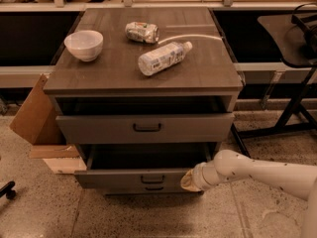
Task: Close middle drawer
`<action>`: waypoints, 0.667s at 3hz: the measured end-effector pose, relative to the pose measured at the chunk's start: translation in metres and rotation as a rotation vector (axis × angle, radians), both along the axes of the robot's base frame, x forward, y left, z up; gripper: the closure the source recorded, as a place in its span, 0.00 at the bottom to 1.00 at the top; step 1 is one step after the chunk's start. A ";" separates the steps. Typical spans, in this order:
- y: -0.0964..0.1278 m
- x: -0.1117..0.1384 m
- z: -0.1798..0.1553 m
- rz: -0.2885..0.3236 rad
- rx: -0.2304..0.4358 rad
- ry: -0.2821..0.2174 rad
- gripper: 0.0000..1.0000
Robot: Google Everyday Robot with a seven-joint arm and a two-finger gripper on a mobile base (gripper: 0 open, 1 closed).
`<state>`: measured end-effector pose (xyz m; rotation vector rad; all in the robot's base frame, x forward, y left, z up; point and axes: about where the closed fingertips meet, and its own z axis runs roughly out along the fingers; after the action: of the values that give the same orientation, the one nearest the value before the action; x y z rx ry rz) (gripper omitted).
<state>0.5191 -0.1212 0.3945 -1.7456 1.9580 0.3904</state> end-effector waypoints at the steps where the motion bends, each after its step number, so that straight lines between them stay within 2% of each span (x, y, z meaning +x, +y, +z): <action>1: 0.004 0.018 0.006 0.016 -0.019 -0.005 1.00; 2: 0.008 0.033 0.011 0.033 -0.042 -0.005 1.00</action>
Offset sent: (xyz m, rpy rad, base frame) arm 0.0551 0.0113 0.0206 -0.0755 -0.0108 0.0515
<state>0.5524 -0.1131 0.4057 -1.8058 1.9490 0.3578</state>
